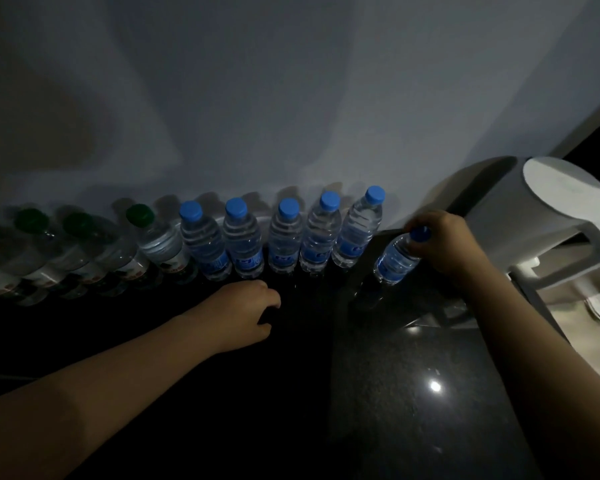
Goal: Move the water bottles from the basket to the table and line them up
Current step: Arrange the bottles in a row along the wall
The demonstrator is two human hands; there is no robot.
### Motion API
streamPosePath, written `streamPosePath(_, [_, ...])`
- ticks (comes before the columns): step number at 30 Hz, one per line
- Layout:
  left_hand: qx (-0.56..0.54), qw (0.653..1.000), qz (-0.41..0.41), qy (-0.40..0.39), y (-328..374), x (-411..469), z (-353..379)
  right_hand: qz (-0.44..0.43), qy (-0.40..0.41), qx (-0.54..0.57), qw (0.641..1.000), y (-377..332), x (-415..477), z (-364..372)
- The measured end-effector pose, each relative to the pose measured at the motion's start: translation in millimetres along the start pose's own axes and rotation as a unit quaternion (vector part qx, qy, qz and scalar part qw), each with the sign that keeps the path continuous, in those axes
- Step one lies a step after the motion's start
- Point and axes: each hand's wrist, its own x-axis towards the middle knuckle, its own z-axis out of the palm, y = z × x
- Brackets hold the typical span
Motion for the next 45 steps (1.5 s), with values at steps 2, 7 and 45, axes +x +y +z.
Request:
streamPosePath(2, [-0.003, 1.0, -0.004, -0.001, -2.5, 7.5, -0.6, -0.023, -0.008, -0.007, 1.0, 2.5, 11.9, 1.4])
streamPosePath(7, [0.0, 1.0, -0.015, -0.009, -9.3, 23.4, -0.6, -0.032, -0.017, -0.021, 0.999, 6.5, 36.0, 8.4])
streamPosePath(45, [-0.012, 0.999, -0.031, 0.009, -32.6, 29.8, -0.5, -0.035, 0.008, 0.038, 0.999, 8.5, 54.0, 26.7])
